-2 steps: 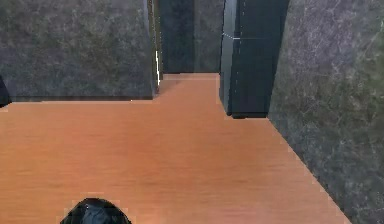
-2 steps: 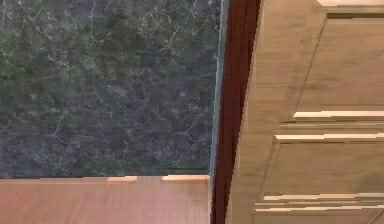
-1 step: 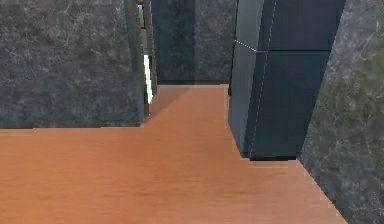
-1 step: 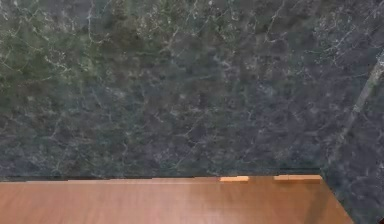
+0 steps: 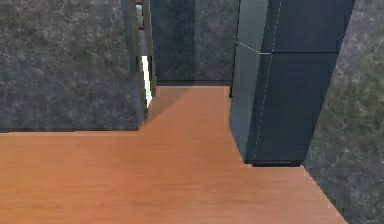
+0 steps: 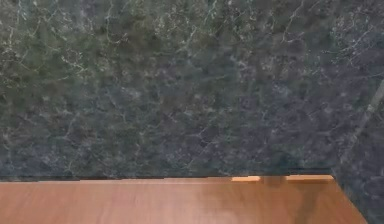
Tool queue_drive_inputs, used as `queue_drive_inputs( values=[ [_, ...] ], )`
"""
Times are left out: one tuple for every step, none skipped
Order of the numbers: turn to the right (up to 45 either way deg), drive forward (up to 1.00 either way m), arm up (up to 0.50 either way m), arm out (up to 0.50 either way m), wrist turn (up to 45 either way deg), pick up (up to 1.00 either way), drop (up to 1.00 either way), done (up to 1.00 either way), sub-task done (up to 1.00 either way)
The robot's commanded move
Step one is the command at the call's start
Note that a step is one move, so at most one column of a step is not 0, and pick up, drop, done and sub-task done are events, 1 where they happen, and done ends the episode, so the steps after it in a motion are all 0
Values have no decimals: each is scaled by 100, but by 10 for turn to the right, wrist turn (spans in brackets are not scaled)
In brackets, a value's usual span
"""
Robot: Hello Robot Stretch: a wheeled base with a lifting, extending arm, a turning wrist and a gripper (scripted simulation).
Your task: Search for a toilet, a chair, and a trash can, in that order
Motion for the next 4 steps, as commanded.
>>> queue_drive_inputs(
  values=[
    [-30,0,0,0,0,0,0,0,0],
    [450,0,0,0,0,0,0,0,0],
    [0,10,0,0,0,0,0,0,0],
    [-450,0,0,0,0,0,0,0,0]
  ],
)
